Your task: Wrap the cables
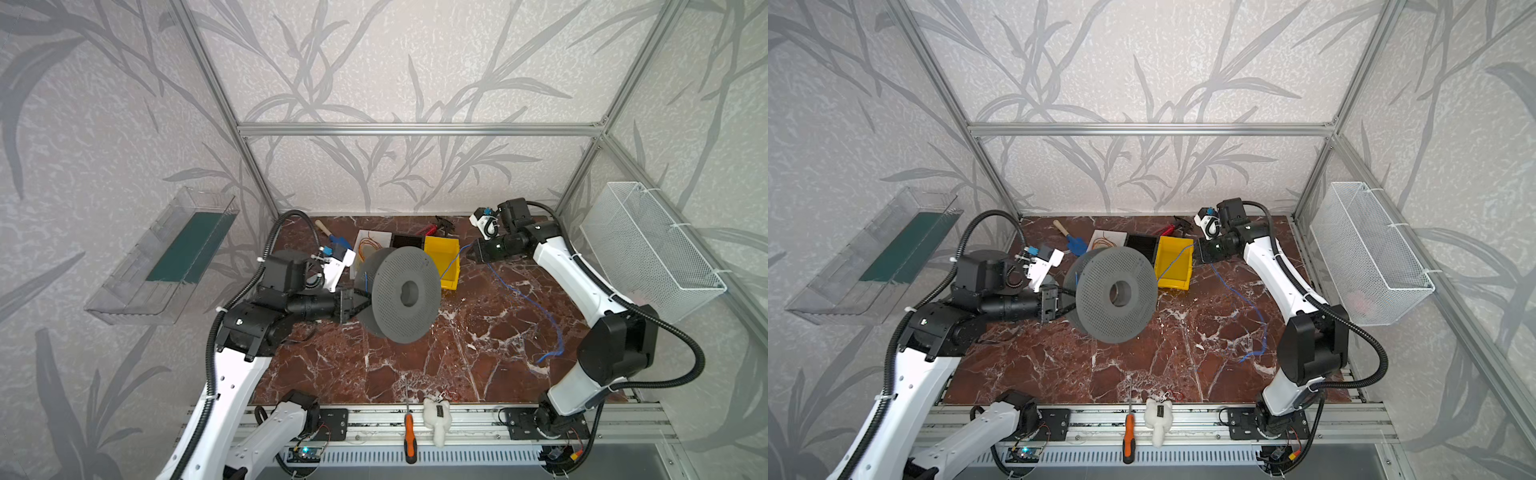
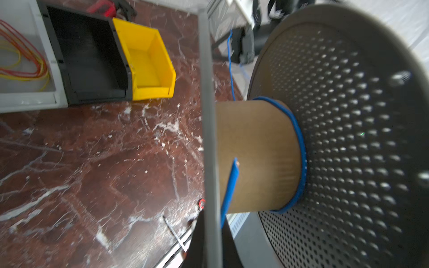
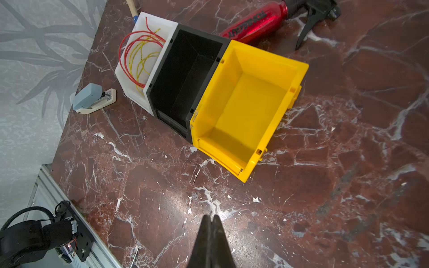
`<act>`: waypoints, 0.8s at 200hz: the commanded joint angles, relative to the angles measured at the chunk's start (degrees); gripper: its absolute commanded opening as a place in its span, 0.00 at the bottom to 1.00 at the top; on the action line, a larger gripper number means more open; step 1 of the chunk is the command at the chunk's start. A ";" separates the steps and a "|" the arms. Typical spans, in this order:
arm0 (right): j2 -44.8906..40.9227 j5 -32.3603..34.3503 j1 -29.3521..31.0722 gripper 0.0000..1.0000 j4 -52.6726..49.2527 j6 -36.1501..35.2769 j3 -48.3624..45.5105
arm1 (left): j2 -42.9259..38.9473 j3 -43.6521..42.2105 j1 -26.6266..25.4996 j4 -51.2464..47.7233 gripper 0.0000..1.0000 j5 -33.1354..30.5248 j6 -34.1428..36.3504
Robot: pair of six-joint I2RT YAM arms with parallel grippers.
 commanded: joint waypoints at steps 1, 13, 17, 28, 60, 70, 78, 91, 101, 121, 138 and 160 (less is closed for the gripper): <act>2.08 3.57 -1.54 0.00 -5.16 0.29 7.10 | 1.07 -0.20 -6.82 -9.15 0.00 -11.94 6.99; 3.69 2.64 -1.05 0.00 -6.76 0.04 10.59 | 3.49 -0.32 -11.42 -10.09 0.00 -18.97 7.28; 3.90 2.15 -0.88 0.00 -7.26 0.05 11.69 | 4.37 -0.23 -13.13 -10.33 0.00 -21.68 7.29; 4.46 0.71 -0.03 0.00 -8.39 0.21 14.30 | 7.38 0.15 -17.97 -10.88 0.00 -29.42 7.18; 6.52 -0.27 5.50 0.00 -13.24 -0.78 23.91 | 18.35 1.91 -26.90 -10.38 0.00 -46.41 6.34; 7.24 -1.27 6.93 0.00 -15.21 -1.05 27.33 | 21.01 2.63 -27.84 -9.40 0.00 -50.61 5.66; 7.57 -1.82 8.01 0.00 -16.63 -1.23 29.74 | 22.98 3.45 -27.97 -8.98 0.00 -53.05 5.10; 7.75 -3.50 9.67 0.00 -18.56 -1.45 32.72 | 25.72 5.50 -28.04 -8.48 0.00 -56.84 3.69; 7.52 -5.61 10.91 0.00 -19.39 -1.24 34.13 | 27.57 7.31 -28.02 -7.82 0.00 -59.56 1.86; 5.15 -10.67 12.94 0.00 -18.00 0.43 32.75 | 30.30 11.00 -27.84 -6.75 0.00 -65.84 -6.51; 0.59 -14.07 14.52 0.00 -13.70 3.02 27.25 | 31.26 12.73 -26.71 -3.84 0.00 -65.02 -11.51; -6.13 -20.10 16.50 0.00 -4.27 7.25 17.47 | 33.97 15.61 -25.01 -0.51 0.00 -63.05 -15.12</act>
